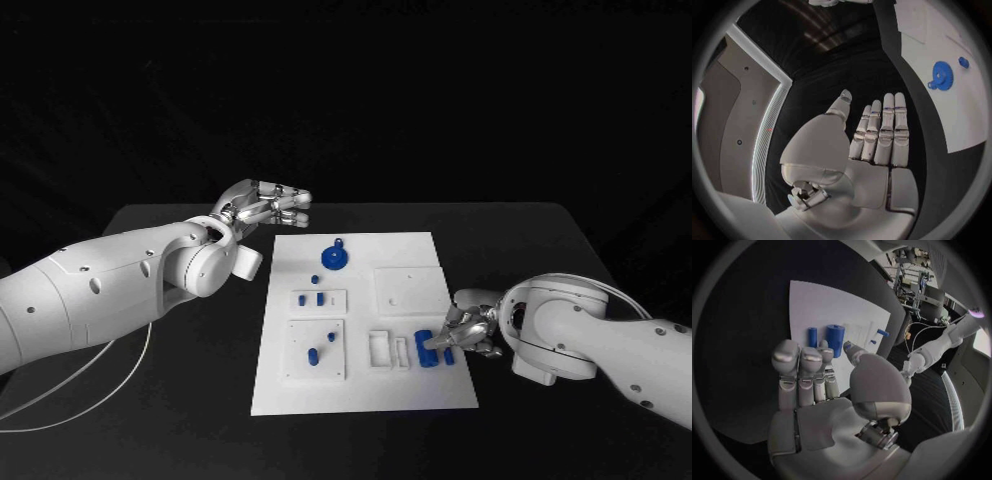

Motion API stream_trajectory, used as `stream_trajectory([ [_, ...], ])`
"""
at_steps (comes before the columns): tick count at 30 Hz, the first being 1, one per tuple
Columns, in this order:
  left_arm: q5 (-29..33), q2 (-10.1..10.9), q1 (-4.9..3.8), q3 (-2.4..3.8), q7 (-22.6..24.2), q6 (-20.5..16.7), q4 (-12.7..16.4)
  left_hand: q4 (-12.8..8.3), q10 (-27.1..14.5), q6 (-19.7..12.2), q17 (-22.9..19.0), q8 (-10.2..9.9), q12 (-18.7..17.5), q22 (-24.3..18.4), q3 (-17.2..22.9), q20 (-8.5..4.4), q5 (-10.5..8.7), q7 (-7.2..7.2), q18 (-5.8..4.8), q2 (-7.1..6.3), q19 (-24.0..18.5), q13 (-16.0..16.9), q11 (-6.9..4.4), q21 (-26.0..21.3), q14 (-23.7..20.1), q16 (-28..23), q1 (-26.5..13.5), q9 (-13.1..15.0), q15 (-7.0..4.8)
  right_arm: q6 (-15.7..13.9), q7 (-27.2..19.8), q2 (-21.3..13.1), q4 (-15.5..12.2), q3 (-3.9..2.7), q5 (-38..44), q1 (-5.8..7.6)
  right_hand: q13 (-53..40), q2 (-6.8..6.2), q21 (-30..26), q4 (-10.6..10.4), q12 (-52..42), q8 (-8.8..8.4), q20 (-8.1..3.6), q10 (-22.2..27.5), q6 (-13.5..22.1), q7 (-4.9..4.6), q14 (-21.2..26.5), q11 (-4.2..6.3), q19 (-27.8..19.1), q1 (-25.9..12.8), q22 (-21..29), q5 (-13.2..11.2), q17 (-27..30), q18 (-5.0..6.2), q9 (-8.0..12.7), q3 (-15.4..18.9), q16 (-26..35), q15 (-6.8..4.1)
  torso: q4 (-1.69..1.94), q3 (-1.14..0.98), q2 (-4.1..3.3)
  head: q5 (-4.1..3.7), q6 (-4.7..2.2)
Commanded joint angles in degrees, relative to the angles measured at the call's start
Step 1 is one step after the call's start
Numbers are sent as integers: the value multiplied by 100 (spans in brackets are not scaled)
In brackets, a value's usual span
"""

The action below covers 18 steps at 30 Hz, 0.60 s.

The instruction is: Assemble the parts on the task board

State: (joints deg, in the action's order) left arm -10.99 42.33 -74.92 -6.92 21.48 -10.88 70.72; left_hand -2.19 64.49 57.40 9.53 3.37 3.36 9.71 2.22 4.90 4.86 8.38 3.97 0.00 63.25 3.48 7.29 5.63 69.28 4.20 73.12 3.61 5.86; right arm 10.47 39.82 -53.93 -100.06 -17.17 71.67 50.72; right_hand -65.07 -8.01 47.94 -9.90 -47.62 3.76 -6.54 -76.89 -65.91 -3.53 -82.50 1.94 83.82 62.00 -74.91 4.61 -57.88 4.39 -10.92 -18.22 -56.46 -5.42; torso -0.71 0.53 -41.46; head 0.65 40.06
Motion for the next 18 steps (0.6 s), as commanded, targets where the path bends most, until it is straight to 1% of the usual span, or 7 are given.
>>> stream_trajectory([
  [1,2,-12,1,5,28,65,11,1,-14,-28,-5,18,5,-7,-26,9,22,17,-29,75,39,-4,6,-20,-28,-27,-1,-4,7,-23,-15,65,10,15,359,-13,-6,-60,20,57,14,-12,0,-21,52,-4,-36,-6,181,19,-621,-15,-9,-74,10,12,-13,-1,-3,-5,-1,25,-4],
  [4,1,-19,1,4,25,76,5,1,-14,-28,-5,18,5,-7,-26,9,22,17,-29,75,39,-4,6,-20,-28,-27,-1,-4,7,-53,-32,133,30,31,445,-17,-12,-79,37,76,6,-12,1,-22,48,-4,-40,-7,183,27,-624,-42,-18,-73,17,16,-21,-1,-1,-3,2,39,-8],
  [7,-1,-26,1,4,20,109,12,6,-14,-24,-5,18,5,-11,-34,9,20,17,-29,75,40,-4,7,-21,-28,-28,-8,-4,8,-83,-32,209,57,73,541,-19,-12,-79,37,76,6,-12,1,-22,48,-4,-40,-7,183,27,-624,-42,-18,-73,17,16,-21,-1,10,11,2,44,-4],
  [9,-6,-28,1,4,18,123,18,10,-17,-58,-5,16,6,-14,-41,11,17,20,-30,75,39,-4,9,-22,-31,-29,-12,-5,9,-91,-33,254,80,99,600,-20,-12,-97,43,72,13,-14,4,-11,58,-8,-36,-11,179,15,-624,-36,-21,-71,31,12,-17,1,3,8,-3,60,0],
  [14,-18,-25,1,3,21,143,31,10,-17,-58,-5,16,6,-14,-41,11,17,20,-30,75,39,-4,9,-22,-31,-29,-12,-5,9,-86,-50,349,118,157,670,-21,-9,-109,39,73,21,-14,5,-3,68,-11,-34,-12,176,16,-623,-41,-18,-70,37,12,-11,3,-2,4,-9,85,6],
  [16,-23,-24,1,3,23,151,35,10,-17,-58,-5,16,6,-14,-41,11,17,20,-30,75,39,-4,9,-22,-31,-29,-12,-5,9,-79,-51,384,133,183,682,-24,-11,-114,41,72,17,-13,7,0,74,-13,-35,-14,175,18,-623,-43,-17,-70,46,10,-6,5,-4,7,-8,103,12],
  [18,-26,-25,1,3,24,158,37,10,-17,-58,-5,16,6,-14,-41,11,17,20,-30,75,39,-4,9,-22,-31,-29,-12,-5,9,-61,-42,415,151,211,692,-26,-9,-116,39,76,20,-13,8,3,74,-13,-35,-15,174,23,-622,-44,-16,-69,48,10,-4,5,-1,10,-5,103,15],
])
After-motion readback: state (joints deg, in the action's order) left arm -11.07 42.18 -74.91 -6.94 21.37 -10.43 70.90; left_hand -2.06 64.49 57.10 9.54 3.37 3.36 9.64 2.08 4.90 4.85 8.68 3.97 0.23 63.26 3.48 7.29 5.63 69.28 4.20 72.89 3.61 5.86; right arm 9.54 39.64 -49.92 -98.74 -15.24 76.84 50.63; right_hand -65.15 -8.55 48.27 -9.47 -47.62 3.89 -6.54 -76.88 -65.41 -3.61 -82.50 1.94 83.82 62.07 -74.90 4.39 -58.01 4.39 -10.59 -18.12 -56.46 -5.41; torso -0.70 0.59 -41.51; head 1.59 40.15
